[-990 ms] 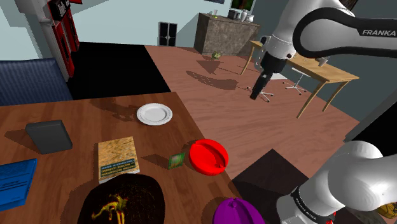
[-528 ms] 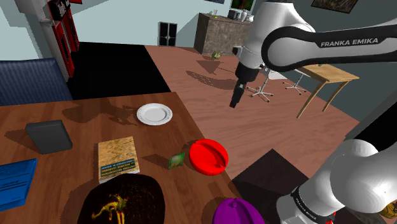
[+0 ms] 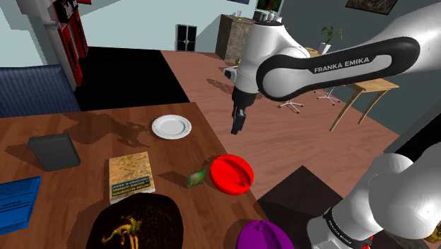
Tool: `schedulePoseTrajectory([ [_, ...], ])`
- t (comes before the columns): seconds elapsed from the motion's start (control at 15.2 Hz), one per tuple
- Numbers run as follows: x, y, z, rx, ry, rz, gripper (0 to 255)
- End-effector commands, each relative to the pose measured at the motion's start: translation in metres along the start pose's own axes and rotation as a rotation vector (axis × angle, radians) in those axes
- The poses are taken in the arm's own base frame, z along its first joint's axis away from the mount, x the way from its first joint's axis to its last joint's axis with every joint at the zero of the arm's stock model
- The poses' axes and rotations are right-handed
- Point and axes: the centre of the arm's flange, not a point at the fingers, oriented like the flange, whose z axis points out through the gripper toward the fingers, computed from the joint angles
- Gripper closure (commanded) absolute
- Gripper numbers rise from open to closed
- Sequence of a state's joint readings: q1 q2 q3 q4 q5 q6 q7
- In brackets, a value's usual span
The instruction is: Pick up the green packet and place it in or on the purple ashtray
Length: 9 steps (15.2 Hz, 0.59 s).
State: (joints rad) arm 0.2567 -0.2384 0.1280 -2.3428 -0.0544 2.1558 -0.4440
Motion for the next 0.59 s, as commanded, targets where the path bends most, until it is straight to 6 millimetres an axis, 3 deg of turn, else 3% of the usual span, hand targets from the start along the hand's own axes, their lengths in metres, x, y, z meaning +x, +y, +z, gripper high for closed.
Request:
schedulePoseTrajectory([
  [0.0, 0.018, -0.012, 0.015, 0.003, 0.001, -0.072, 0],
  [0.53, 0.082, -0.073, 0.070, 0.015, 0.003, -0.351, 0],
])
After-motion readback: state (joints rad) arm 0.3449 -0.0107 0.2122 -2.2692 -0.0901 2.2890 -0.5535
